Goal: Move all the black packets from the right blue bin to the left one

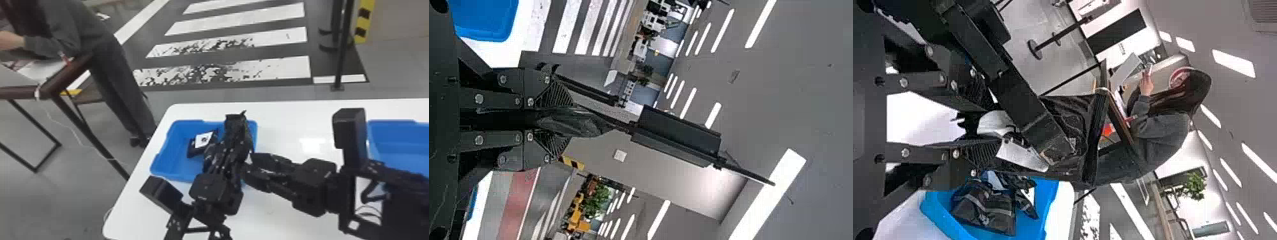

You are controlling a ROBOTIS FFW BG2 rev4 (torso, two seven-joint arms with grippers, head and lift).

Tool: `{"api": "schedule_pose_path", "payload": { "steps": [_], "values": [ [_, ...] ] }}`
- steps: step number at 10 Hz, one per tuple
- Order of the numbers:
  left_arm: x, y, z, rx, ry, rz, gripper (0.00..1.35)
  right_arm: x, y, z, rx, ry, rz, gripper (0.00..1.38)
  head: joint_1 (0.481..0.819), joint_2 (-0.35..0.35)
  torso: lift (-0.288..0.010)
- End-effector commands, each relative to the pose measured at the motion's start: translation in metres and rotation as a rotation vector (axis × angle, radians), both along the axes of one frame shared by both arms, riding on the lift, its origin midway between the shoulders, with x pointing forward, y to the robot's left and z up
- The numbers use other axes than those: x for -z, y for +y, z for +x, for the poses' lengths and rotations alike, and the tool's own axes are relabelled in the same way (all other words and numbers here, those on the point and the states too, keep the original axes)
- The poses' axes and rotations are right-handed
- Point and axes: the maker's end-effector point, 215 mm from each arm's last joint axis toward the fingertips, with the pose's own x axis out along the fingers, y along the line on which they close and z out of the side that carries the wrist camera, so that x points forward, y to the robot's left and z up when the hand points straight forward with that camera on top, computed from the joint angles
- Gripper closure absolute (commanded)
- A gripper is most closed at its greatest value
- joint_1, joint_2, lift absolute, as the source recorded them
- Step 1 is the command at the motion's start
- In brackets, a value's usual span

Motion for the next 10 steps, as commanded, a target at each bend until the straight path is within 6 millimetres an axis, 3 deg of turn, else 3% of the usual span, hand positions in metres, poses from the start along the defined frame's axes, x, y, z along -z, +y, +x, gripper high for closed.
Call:
{"api": "schedule_pose_path", "payload": {
  "steps": [1,3,4,7,10],
  "values": [
    [-0.006,0.006,0.003,-0.018,-0.018,0.017,1.21,0.001,-0.003,0.003,0.009,0.005,0.005,0.00,0.695,0.350,-0.140],
    [0.001,0.017,0.022,-0.068,-0.033,0.098,1.21,-0.002,-0.018,0.013,0.057,0.009,0.030,0.46,0.695,0.350,-0.140],
    [0.014,0.026,0.044,-0.106,-0.043,0.156,1.21,-0.005,-0.034,0.024,0.108,0.007,0.047,0.52,0.695,0.350,-0.140],
    [0.074,0.077,0.111,-0.248,0.006,0.432,1.21,-0.011,-0.074,0.045,0.212,-0.002,0.063,0.49,0.695,0.305,-0.140],
    [0.098,0.156,0.131,-0.396,0.086,0.662,1.21,-0.008,-0.082,0.044,0.228,0.008,0.066,0.49,0.695,0.332,-0.140]
  ]
}}
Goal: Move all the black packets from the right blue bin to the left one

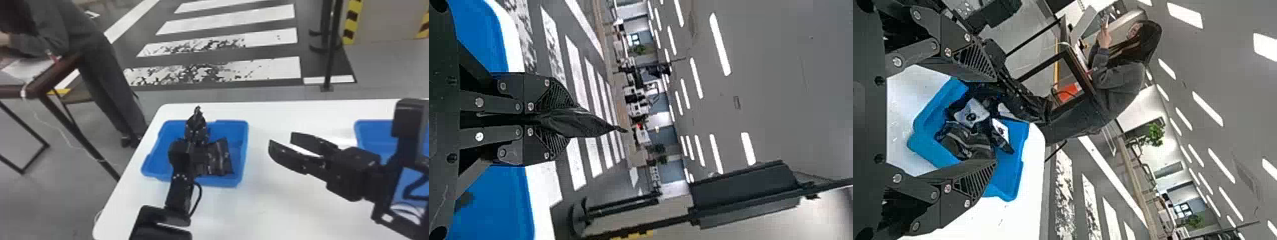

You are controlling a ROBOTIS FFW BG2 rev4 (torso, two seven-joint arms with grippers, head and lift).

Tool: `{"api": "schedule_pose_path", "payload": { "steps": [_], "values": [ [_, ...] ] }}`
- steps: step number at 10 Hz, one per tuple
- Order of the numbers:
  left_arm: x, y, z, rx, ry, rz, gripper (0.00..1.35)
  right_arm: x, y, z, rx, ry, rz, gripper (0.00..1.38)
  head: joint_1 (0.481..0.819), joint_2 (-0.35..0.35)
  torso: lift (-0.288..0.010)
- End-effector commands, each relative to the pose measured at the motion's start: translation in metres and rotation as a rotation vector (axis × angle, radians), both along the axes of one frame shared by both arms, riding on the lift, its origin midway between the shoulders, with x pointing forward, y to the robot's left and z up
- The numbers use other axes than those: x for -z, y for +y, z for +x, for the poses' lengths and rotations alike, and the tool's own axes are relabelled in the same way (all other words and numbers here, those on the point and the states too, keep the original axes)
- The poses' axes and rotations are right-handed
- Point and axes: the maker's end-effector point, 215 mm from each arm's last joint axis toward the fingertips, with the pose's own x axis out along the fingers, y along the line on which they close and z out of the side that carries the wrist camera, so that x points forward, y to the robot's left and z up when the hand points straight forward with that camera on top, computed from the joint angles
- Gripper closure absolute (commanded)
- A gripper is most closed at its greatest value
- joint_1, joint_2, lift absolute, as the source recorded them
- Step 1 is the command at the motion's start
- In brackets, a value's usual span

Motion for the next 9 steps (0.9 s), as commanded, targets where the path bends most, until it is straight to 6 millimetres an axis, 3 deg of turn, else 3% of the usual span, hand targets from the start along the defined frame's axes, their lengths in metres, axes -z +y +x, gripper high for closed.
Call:
{"api": "schedule_pose_path", "payload": {
  "steps": [1,2,3,4,6,7,9],
  "values": [
    [0.024,0.026,0.001,-0.053,0.079,0.018,1.17,0.003,-0.002,-0.001,0.004,0.007,0.001,0.49,0.695,0.344,-0.140],
    [0.036,0.022,-0.003,-0.043,0.098,-0.058,0.71,0.002,-0.005,0.002,0.008,0.003,0.000,0.49,0.695,0.350,-0.140],
    [0.028,0.003,-0.005,0.002,0.056,-0.124,0.22,0.001,-0.007,0.002,0.011,0.002,0.002,0.49,0.695,0.350,-0.140],
    [0.020,-0.019,-0.006,0.050,0.022,-0.141,0.07,0.003,-0.008,0.003,0.013,0.006,0.003,0.49,0.695,0.350,-0.140],
    [-0.001,-0.066,-0.018,0.166,-0.063,-0.222,0.10,-0.002,-0.011,0.005,0.024,-0.010,0.016,0.49,0.695,0.324,-0.140],
    [-0.031,-0.079,-0.036,0.207,-0.184,-0.298,0.10,-0.005,-0.019,0.008,0.051,-0.021,0.032,0.49,0.695,0.296,-0.140],
    [-0.079,-0.072,-0.087,0.202,-0.369,-0.463,0.10,-0.012,-0.063,0.017,0.178,-0.072,0.056,0.50,0.695,0.250,-0.140]
  ]
}}
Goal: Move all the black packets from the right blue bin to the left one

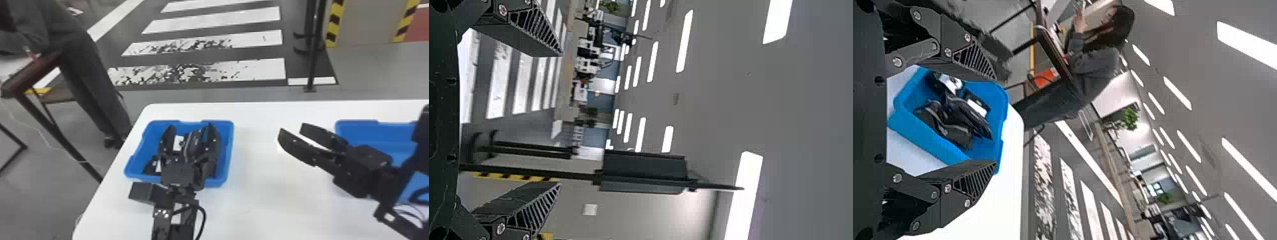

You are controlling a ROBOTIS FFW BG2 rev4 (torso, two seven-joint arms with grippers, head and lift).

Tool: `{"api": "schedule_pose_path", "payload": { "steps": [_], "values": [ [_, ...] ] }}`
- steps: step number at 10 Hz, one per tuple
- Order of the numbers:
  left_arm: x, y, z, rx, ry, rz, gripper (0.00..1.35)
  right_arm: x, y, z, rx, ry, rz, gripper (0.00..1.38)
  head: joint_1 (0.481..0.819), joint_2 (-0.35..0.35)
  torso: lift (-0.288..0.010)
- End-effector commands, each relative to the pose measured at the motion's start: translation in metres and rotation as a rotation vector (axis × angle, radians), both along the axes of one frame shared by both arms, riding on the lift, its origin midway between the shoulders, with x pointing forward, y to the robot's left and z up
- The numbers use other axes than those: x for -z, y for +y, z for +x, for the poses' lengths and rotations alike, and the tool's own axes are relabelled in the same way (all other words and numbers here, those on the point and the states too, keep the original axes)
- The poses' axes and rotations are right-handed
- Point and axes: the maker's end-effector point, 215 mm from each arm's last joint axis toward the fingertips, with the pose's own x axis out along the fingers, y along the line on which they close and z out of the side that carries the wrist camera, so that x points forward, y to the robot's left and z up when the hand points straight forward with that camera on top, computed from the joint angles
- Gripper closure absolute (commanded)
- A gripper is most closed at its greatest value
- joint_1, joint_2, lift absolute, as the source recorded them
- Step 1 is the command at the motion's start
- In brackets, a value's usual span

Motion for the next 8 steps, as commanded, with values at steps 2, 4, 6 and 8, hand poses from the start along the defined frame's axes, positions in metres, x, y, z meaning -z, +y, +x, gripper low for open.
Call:
{"api": "schedule_pose_path", "payload": {
  "steps": [2,4,6,8],
  "values": [
    [-0.012,0.020,-0.060,-0.010,0.044,-0.198,0.10,-0.003,-0.081,0.012,0.220,-0.108,-0.065,0.50,0.695,0.221,-0.140],
    [-0.023,0.027,-0.091,-0.033,0.092,-0.125,0.09,-0.019,-0.158,0.006,0.416,-0.242,-0.176,0.50,0.695,0.156,-0.140],
    [-0.016,0.026,-0.094,-0.047,0.139,0.043,0.09,-0.016,-0.199,-0.011,0.506,-0.271,-0.241,0.51,0.695,0.085,-0.140],
    [0.010,0.032,-0.087,-0.068,0.225,0.264,0.09,0.011,-0.200,-0.037,0.500,-0.206,-0.273,0.51,0.695,0.032,-0.140]
  ]
}}
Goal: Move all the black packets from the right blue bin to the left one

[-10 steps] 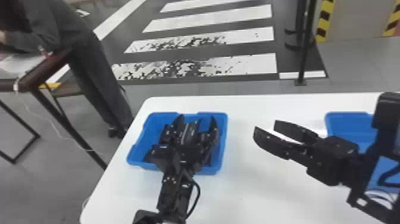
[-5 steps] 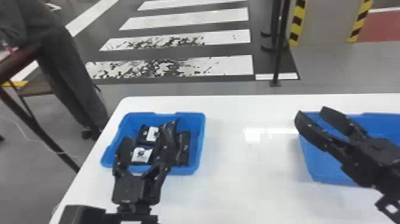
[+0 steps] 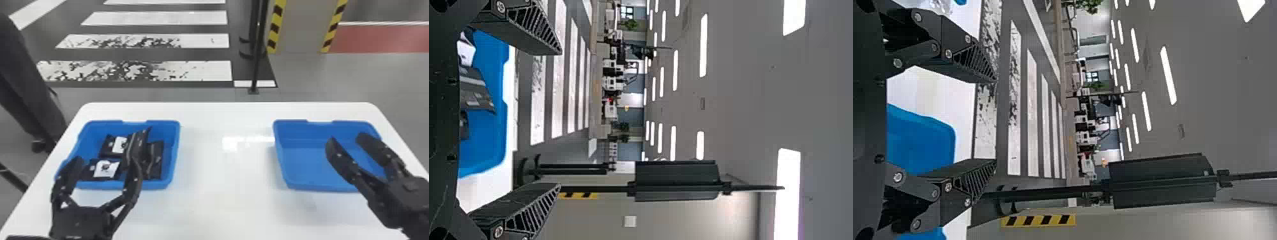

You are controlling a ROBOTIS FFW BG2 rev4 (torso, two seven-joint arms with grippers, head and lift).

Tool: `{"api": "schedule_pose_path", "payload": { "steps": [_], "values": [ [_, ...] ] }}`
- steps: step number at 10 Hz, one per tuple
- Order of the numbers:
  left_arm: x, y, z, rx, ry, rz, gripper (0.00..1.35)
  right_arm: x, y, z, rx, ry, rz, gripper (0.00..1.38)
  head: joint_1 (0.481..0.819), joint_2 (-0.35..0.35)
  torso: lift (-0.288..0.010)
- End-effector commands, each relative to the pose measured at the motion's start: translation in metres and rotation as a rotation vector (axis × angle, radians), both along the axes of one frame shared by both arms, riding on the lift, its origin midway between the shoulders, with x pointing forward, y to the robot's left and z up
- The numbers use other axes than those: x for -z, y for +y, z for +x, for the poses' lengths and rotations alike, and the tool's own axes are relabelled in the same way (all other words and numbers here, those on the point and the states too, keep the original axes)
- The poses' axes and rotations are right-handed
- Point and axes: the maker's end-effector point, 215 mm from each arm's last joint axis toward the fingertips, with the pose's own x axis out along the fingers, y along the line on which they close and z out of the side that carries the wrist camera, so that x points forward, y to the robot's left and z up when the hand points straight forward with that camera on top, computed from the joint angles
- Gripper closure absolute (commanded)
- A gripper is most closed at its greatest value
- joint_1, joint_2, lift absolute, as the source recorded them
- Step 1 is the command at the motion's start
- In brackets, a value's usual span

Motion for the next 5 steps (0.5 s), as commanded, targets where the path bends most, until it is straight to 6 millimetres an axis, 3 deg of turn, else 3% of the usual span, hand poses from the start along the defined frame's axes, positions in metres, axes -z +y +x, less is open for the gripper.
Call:
{"api": "schedule_pose_path", "payload": {
  "steps": [1,5],
  "values": [
    [0.013,0.003,0.000,-0.007,0.044,0.092,0.09,0.020,-0.008,-0.015,0.015,0.049,-0.033,0.51,0.695,0.033,-0.140],
    [0.001,-0.018,0.004,0.024,0.014,-0.011,0.08,0.032,-0.012,-0.016,0.020,0.075,-0.054,0.51,0.695,0.003,-0.140]
  ]
}}
